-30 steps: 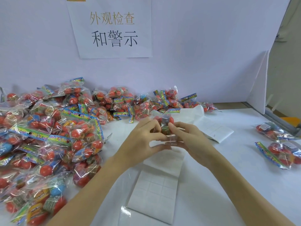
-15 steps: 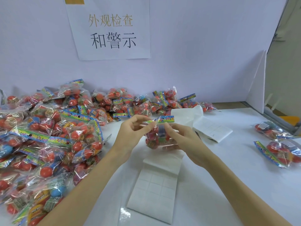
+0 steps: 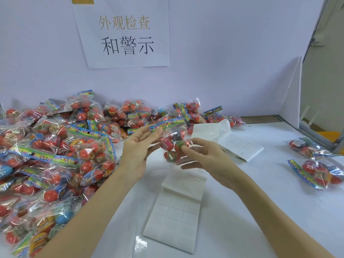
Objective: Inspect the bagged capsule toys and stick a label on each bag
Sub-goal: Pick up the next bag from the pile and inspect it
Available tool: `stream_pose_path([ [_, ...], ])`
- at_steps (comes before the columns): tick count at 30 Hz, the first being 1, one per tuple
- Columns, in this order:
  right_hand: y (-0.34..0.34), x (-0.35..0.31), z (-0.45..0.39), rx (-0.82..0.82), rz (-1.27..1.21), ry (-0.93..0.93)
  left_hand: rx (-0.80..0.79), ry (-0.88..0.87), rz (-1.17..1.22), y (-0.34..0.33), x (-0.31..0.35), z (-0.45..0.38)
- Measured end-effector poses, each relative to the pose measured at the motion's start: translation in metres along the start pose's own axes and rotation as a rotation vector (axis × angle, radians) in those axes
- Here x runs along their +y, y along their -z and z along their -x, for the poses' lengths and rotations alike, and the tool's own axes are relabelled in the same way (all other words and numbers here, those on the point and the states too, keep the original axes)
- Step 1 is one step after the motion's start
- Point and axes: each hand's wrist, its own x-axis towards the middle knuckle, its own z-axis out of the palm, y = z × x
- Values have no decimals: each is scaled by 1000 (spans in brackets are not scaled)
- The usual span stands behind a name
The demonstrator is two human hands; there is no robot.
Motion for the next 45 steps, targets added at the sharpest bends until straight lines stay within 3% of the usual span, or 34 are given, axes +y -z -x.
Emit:
stream_pose_path([
  [4, 1, 0, -1, 62, 68, -4, -182, 157, -31, 6, 2, -6],
  [7, 3, 1, -1, 52, 99, -13, -273, 250, -206, 5, -1, -4],
  [15, 0, 5, -5, 181, 78, 58, -95, -40, -247, -2, -11, 2],
  [18, 1, 4, -3, 11, -21, -41, -61, -181, -306, -6, -13, 7],
  [21, 1, 8, -1, -113, 50, -62, -52, -224, -313, -6, -12, 7],
  [28, 1, 8, -1, -209, 54, -69, -44, -202, -272, 3, -10, -1],
  [32, 1, 9, -1, -144, 34, -42, -30, -116, -225, 2, -13, 1],
  [35, 3, 9, -2, -85, -7, -24, -167, 9, -142, -5, -13, 5],
  [37, 3, 9, -2, -91, -16, -23, -249, -41, -108, -8, -16, 7],
  [39, 2, 10, -2, -97, 70, -24, -222, -125, -101, -8, -15, 8],
  [42, 2, 11, 0, -53, 408, -78, -133, -145, -1, -2, -10, 4],
  [45, 4, 14, 4, -189, 718, -119, -84, -198, -18, 4, -3, 0],
])
